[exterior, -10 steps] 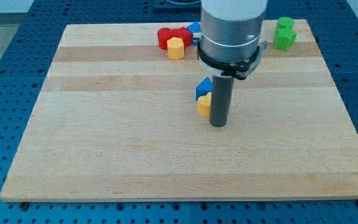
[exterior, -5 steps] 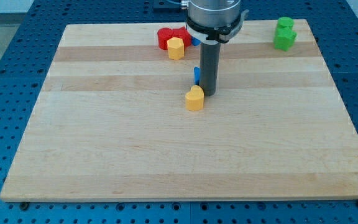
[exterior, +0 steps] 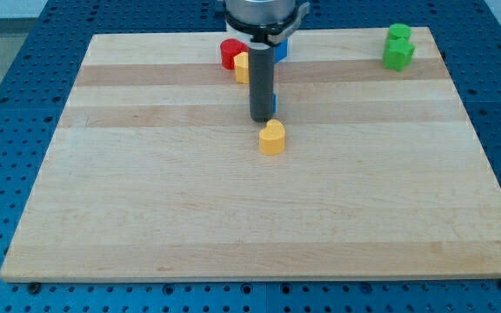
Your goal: Drag the blue triangle close to the red star and yellow hexagon
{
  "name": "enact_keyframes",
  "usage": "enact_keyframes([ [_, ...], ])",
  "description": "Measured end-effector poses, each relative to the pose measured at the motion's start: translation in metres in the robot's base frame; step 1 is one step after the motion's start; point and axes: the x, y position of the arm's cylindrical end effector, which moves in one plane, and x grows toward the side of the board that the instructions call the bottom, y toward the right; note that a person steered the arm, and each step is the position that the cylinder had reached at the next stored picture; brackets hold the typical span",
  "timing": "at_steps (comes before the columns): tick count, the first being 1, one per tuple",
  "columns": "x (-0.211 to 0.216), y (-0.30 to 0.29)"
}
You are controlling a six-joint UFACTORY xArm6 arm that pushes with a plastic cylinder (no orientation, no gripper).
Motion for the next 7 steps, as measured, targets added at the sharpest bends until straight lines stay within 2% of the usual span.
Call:
enact_keyframes([
  [2, -0.024, -0.005],
  [4, -0.033, 0.047],
  [5, -0.054, 0.047],
  [7, -0.062, 0.045],
])
